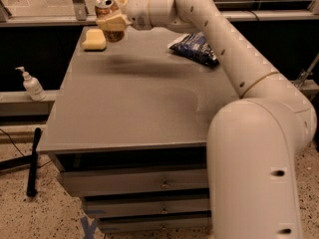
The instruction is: Move orange can near sponge
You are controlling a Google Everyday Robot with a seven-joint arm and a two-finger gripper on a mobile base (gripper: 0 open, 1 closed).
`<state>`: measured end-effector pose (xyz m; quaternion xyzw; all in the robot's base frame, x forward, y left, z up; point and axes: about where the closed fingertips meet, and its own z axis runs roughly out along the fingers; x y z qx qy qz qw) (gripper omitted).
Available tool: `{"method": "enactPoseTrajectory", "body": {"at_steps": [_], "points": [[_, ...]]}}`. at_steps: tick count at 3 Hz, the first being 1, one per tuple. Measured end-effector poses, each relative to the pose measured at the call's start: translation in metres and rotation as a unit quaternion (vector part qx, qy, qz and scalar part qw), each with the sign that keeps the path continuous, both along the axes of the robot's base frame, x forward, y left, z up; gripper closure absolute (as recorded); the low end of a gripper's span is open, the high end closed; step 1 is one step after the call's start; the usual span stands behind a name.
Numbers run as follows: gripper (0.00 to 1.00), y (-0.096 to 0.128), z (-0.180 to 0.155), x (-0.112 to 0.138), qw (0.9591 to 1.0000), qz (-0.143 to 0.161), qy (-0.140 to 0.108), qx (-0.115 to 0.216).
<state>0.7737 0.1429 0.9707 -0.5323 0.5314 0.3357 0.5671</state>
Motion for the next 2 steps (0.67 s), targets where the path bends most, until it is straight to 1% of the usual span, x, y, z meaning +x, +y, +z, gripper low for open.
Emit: {"method": "enactPoseTrajectory", "body": {"at_steps": [1,2], "points": [[1.0,-0.002,0.023,0.029,0.999,-0.035,-0.019,0.019],[1.0,-0.01,0.022,0.049,0.997,-0.075,-0.015,0.008]]}}
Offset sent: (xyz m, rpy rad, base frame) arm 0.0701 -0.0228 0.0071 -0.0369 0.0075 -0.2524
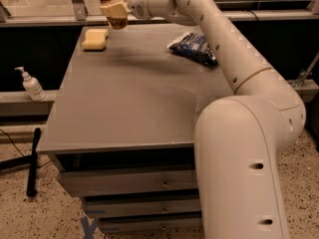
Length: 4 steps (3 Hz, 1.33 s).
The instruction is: Move orange can near sponge
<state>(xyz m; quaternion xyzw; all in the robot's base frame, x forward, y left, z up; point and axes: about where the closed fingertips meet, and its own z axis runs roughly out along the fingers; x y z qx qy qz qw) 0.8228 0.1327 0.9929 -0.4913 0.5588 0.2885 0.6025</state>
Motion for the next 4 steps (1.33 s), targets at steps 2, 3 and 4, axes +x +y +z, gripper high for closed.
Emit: {"method": "enactPoseTrajectory", "body": {"at_steps": [2,3,4], "points": [[1.0,-0.002,-0.036,0.01,0.9984,-0.027,0.041,-0.028],[1.0,0.007,-0.054,0.015,0.9976,-0.023,0.059,-0.026],[1.0,0.015,-0.068,0.021,0.9971,-0.018,0.072,-0.016]]}}
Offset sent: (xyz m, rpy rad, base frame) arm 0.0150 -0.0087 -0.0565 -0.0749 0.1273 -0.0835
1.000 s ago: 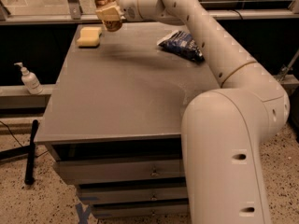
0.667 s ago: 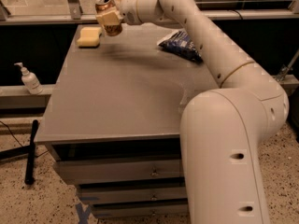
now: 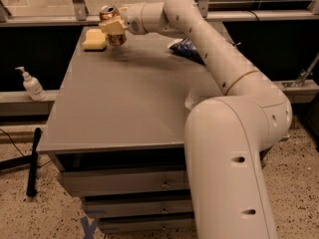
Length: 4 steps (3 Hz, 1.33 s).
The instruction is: Move orange can near sponge
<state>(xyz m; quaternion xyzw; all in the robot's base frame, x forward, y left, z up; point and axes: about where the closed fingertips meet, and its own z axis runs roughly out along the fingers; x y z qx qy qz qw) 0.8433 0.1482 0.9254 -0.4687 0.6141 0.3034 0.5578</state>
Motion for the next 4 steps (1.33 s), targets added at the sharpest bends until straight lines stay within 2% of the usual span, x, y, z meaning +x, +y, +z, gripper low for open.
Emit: {"method": "enactPoseTrajectory", "body": {"at_steps": [1,2,4], "points": [[0.83,0.005,-0.013,0.002,0.9998,0.0,0.018,0.009],[0.59,0.007,-0.024,0.003,0.9994,-0.002,0.032,0.016],[0.12,0.004,-0.028,0.003,0.999,-0.005,0.037,0.025]]}}
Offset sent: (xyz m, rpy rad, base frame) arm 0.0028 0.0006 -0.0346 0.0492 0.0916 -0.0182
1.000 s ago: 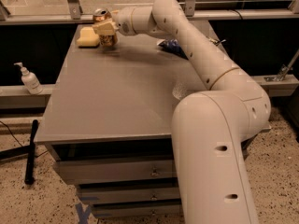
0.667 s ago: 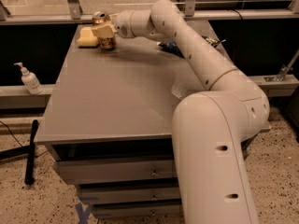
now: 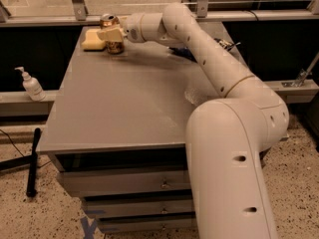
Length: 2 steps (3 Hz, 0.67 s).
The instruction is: Move orange can near sponge
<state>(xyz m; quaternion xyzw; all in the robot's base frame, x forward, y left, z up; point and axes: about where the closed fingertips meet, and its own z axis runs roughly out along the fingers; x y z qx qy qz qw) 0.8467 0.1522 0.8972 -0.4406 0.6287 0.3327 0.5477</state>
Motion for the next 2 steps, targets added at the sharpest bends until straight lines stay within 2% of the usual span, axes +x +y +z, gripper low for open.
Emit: {"method": "enactPoseTrajectory", "body": {"at_steps": [1,2], "points": [[0.0,-0.0003,-0.0006,-0.0002,1.0,0.001,0.001,0.004],[0.0,0.0001,-0.0018,-0.0006,1.0,0.002,0.002,0.005]]}}
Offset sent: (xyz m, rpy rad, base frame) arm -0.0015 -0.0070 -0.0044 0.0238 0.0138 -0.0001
